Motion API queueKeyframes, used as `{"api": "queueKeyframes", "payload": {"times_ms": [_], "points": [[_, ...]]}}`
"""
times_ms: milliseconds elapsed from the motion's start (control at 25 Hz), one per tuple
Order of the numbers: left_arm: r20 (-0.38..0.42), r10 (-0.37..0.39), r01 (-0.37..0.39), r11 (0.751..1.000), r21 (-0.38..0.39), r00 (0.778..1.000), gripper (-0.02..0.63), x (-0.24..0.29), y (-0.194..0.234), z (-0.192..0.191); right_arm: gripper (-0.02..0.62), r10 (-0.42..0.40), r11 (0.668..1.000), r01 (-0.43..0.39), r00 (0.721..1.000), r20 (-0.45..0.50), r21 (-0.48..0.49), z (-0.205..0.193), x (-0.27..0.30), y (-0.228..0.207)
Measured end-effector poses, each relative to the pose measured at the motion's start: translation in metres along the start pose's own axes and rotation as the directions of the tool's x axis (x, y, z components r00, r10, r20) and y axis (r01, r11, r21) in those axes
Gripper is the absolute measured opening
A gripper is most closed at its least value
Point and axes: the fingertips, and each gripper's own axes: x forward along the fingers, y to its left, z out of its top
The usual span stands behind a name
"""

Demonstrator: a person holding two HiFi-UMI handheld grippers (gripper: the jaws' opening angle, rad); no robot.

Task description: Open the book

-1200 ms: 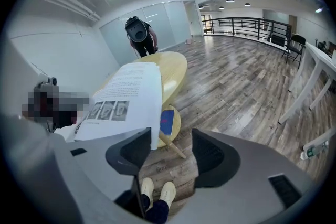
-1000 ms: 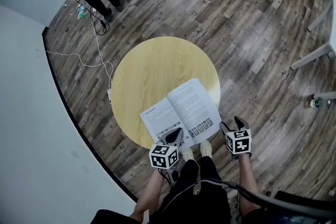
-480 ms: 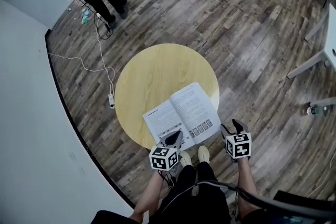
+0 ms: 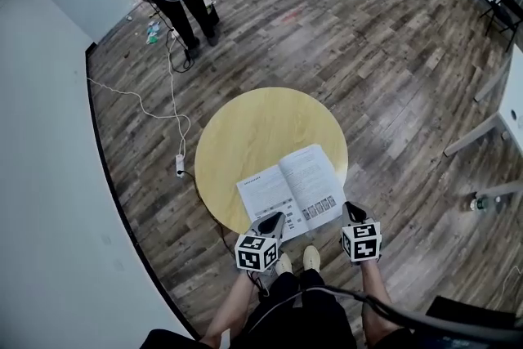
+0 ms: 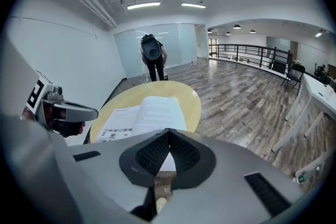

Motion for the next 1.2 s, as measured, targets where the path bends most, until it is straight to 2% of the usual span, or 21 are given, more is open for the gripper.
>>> {"api": "queueKeyframes", "payload": {"times_ms": [520, 1200], "points": [[0.168, 0.055, -0.056, 0.998, -0.003, 0.984, -0.002, -0.07, 0.02, 0.039, 0.005, 0.105, 0.988, -0.091, 0.989, 0.104, -0.128, 0.064, -0.021, 0.083], [0.35, 0.1, -0.111, 0.994, 0.013, 0.931, -0.002, -0.149, 0.052, 0.095, 0.005, 0.234, 0.949, -0.184, 0.956, 0.179, -0.258, 0.127, -0.037, 0.201]]}}
